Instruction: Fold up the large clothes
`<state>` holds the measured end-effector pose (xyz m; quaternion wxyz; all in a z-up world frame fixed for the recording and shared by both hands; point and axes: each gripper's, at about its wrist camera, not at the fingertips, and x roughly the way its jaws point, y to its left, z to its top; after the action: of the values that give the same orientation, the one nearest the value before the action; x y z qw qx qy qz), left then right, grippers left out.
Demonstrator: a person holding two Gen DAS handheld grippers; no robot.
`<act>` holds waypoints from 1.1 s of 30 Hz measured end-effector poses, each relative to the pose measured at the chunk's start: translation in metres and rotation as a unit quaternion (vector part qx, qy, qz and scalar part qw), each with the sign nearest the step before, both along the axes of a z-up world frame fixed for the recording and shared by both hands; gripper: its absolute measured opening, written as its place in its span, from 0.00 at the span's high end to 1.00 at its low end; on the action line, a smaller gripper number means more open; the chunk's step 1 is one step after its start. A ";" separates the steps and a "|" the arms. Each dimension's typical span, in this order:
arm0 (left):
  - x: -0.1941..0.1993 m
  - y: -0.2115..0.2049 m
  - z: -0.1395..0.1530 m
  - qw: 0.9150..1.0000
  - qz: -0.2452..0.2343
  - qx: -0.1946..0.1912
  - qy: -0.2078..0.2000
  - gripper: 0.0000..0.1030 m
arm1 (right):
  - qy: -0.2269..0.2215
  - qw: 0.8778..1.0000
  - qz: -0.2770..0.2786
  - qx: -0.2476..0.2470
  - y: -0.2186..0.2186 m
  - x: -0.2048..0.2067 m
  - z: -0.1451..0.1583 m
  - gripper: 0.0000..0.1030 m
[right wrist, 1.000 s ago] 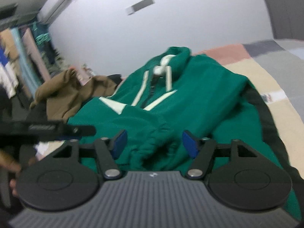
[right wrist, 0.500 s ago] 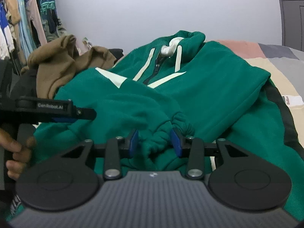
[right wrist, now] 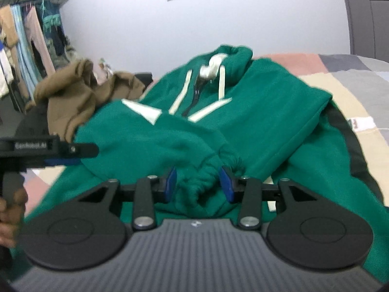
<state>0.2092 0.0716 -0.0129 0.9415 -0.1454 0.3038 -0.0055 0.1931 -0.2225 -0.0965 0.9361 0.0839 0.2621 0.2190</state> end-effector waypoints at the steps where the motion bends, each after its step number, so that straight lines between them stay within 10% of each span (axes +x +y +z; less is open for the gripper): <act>1: 0.003 -0.002 0.006 1.000 -0.002 0.005 -0.001 0.26 | -0.002 1.000 0.000 0.006 -0.002 0.001 0.006 0.58; 5: 0.028 -0.005 0.028 1.000 -0.014 0.015 -0.013 0.26 | -0.014 1.000 0.005 0.010 -0.006 0.023 0.038 0.58; 13: 0.175 0.009 0.042 1.000 -0.012 0.011 -0.009 0.26 | -0.030 0.999 -0.023 0.028 -0.014 0.145 0.073 0.22; 26: 0.435 0.072 -0.021 1.000 0.017 -0.023 -0.012 0.27 | 0.013 0.997 -0.058 0.039 0.023 0.430 0.032 0.22; 33: 0.489 0.060 -0.036 0.999 -0.013 -0.001 0.045 0.64 | 0.033 0.998 -0.058 -0.007 0.055 0.494 0.009 0.34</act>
<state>0.6981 0.1315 -0.0488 0.9267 -0.1424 0.3476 -0.0119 0.6871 -0.1672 -0.0877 0.9386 0.1001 0.2891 0.1594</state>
